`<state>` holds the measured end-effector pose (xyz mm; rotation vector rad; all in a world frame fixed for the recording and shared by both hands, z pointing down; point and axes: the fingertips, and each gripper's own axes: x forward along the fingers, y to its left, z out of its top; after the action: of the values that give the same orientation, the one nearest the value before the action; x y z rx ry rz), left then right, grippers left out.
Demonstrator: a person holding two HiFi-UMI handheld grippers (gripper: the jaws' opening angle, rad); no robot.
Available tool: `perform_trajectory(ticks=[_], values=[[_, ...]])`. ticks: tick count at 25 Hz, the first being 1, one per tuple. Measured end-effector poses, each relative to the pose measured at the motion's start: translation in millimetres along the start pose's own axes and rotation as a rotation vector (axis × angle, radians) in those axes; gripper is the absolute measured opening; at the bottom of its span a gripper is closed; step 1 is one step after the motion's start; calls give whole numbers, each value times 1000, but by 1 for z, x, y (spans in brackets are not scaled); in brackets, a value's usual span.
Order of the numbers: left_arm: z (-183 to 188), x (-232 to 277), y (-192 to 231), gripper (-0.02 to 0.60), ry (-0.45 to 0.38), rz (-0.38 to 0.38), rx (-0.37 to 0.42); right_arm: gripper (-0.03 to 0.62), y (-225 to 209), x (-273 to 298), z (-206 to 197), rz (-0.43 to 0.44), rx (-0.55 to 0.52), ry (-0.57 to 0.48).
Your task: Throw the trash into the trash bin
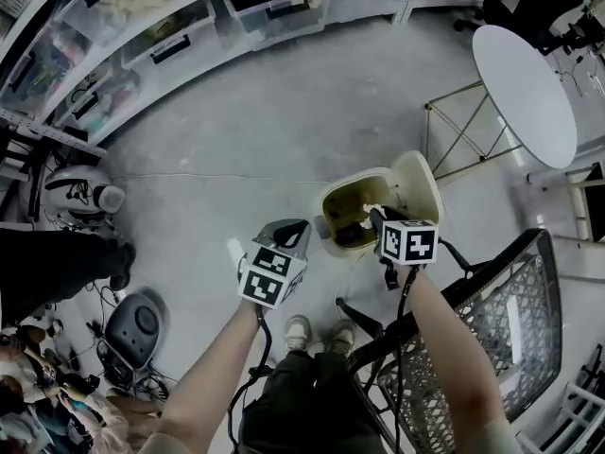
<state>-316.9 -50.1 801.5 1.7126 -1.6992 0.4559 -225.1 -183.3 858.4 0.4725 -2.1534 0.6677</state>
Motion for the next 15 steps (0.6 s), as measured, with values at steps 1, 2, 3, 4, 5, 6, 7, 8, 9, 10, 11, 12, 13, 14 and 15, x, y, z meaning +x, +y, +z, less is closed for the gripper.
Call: perform_trajectory(ticks=[1,2,3,4,5,6,7,8,9,10,11,12,13,14,15], values=[[-5,4,1,2,4,-4,-5,106,-4,7,-2,-4,14,10],[-9,5,2,2,5,-8,-11,145,-7,13,-4,-9,26,16],[-11,5,3,2,4,-13,-18,177,-9,17,-5,-17,34,18],[-13,3,4,2,2,-17,-23,176,-9,18,-5,-26,39,14],[-14,0,5,2,0,-19,-25,179,-9,17,-5,-33,42,8],[-14,-4,6,2,0,-17,-24,184,-9,15,-6,-36,45,2],[-14,-7,7,2,1,-14,-22,190,-7,12,-6,-35,50,-1],[-12,-11,8,3,1,-9,-22,190,-5,8,-6,-32,56,-3],[-9,-15,10,2,0,-4,-22,190,-3,4,-5,-28,59,-4],[-6,-20,11,2,-1,2,-22,189,-1,-1,-4,-25,58,-5],[-2,-25,13,2,-1,8,-22,183,3,-7,-3,-22,53,-6],[2,-31,14,2,-3,13,-21,176,6,-14,0,-18,45,-10],[8,-38,14,2,-6,17,-20,176,10,-22,5,-13,38,-18],[14,-46,14,2,-11,19,-17,178,14,-31,11,-10,30,-31],[21,-55,13,2,-17,22,-15,181,17,-42,19,-9,19,-47]])
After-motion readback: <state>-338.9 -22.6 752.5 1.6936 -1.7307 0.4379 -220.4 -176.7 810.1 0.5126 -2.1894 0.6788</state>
